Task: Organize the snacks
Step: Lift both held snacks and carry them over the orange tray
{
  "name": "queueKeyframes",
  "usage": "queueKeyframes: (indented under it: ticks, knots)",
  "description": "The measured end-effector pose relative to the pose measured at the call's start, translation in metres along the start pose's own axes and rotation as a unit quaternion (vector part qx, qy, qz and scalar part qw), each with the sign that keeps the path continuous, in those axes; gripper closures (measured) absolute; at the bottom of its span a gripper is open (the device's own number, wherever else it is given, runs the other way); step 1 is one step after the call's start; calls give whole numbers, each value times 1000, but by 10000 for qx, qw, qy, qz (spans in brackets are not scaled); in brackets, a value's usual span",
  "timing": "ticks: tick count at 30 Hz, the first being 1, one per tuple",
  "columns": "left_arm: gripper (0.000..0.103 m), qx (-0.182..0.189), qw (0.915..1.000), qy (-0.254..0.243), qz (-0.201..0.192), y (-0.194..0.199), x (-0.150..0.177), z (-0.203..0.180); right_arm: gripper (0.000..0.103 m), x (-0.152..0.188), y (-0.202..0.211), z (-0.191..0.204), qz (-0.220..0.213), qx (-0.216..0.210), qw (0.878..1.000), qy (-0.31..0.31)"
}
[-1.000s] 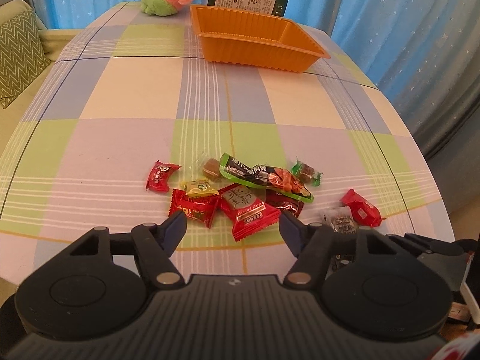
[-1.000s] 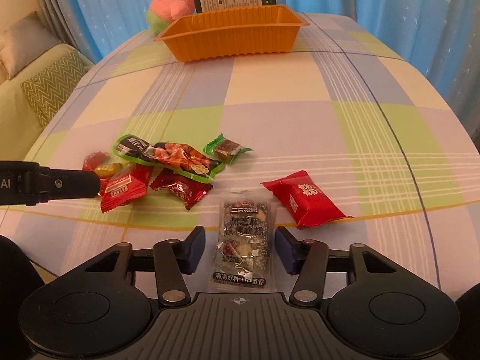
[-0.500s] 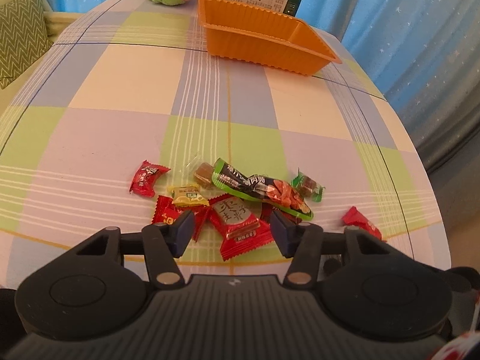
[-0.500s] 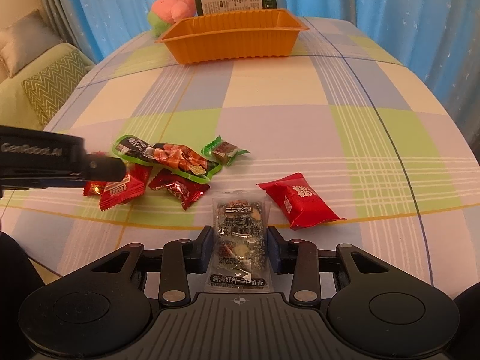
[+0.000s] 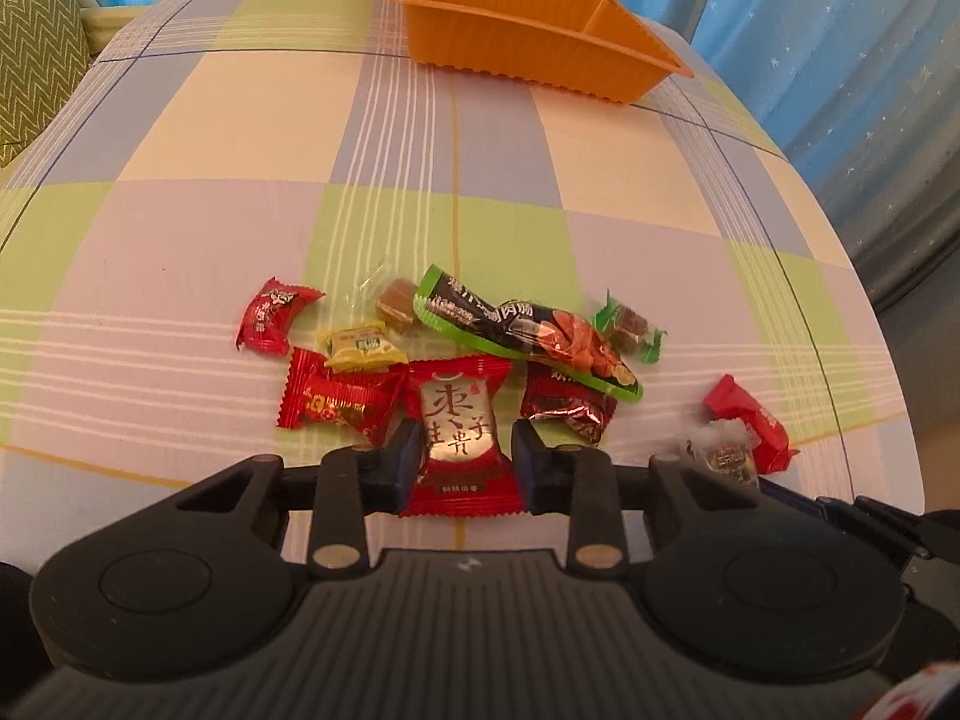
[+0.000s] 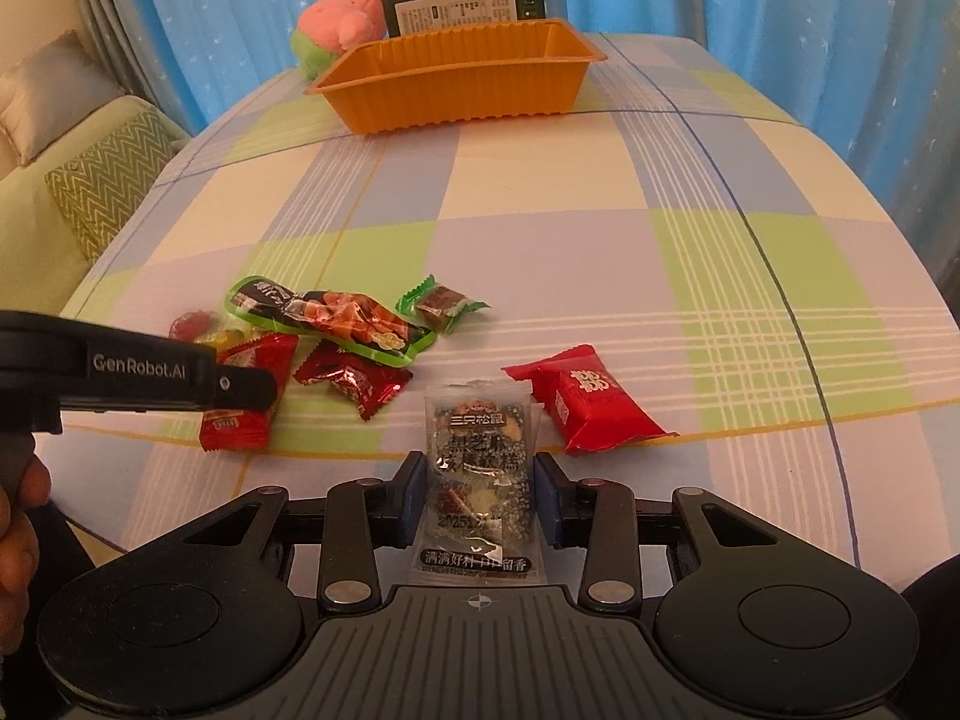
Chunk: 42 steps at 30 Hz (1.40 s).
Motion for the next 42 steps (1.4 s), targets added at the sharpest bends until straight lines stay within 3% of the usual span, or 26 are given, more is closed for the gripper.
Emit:
queueKeyframes:
  ticks: [5,10,23,31,42]
  knots:
    - [74,-99,9999,-134,14,-6,-1,-1,65,1,-1,0,13,-13,10000,-4]
    - [81,-121,9997,-228,42,-5,2,-3,65,0,1,-2,-18,-29,10000,-32]
    - [82,-5,9993,-205,-322,40,-6,-10,65,-14,23,7,-369,-143,9992,6]
    - [82,119,9968,-398,-683,60,-37,-27,65,-47,44,8,-726,-154,9972,18]
    - [82,358,9913,-569,-1131,80,-88,-46,65,-122,61,6,-1133,-136,9934,117]
Point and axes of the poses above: each gripper's, at about its wrist camera, not at the fingertips, and y roughly against the way its jaws point, z to its left, x to its underside, the point moved 7 cm from there along -y, roughly the way its jaws point, and after that the axes turned 3 degrees about -z, right-handed, at the moved point
